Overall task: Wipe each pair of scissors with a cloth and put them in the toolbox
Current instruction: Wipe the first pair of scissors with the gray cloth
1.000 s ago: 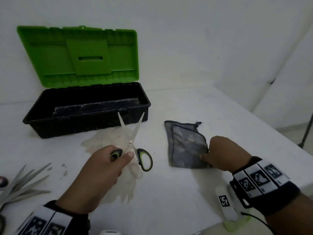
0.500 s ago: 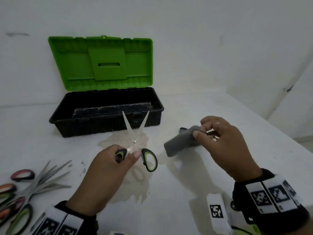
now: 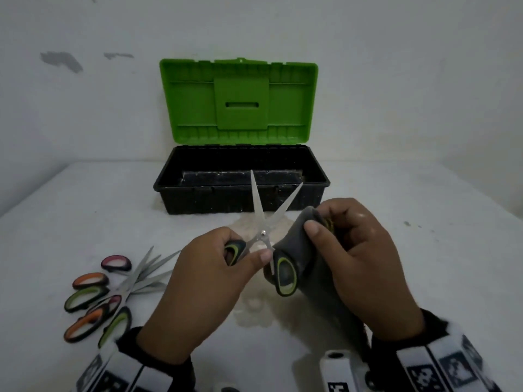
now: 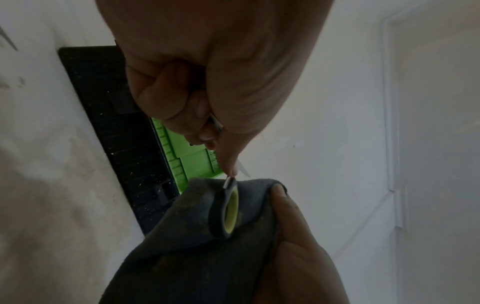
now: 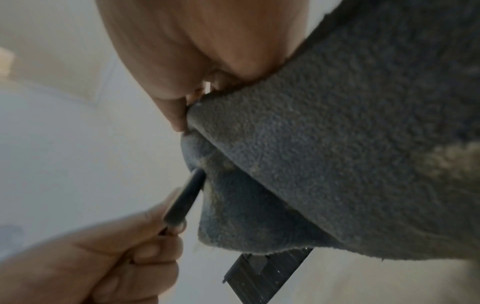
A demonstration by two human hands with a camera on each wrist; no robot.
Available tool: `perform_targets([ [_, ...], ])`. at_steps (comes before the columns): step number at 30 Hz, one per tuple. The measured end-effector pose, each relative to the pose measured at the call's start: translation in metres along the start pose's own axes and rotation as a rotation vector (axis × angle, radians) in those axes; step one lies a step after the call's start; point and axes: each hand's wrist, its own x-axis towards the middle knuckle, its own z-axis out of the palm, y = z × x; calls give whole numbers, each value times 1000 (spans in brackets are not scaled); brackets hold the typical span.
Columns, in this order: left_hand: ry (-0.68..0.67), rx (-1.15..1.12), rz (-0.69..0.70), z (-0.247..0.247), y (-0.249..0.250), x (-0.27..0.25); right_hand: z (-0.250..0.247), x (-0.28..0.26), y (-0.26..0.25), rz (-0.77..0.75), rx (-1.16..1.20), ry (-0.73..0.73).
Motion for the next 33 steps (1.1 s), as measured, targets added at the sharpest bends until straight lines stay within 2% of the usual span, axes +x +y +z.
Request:
perform_targets([
  [2, 1, 5, -6, -2, -2, -1, 9, -1, -1, -17, -34, -10],
  [5, -4, 38, -10, -4, -2, -3, 20, -3, -4, 68, 56, -74],
  [11, -22, 56, -27, -8, -2, -4, 34, -3, -8, 28, -54, -5],
  [19, -13, 83, -15, -10, -2, -6, 43, 0, -9, 87, -128, 131],
  [23, -15, 129, -19, -14, -2, -6, 44, -1, -12, 61, -124, 66],
  [27, -12, 120, 12, -15, -2, -6, 40, 6, -7, 104, -109, 153],
  [31, -3, 117, 16, -16, -5, -5, 45, 1, -10, 99, -109, 84],
  [33, -8, 114, 25, -16, -7, -5, 44, 2, -8, 111, -111, 103],
])
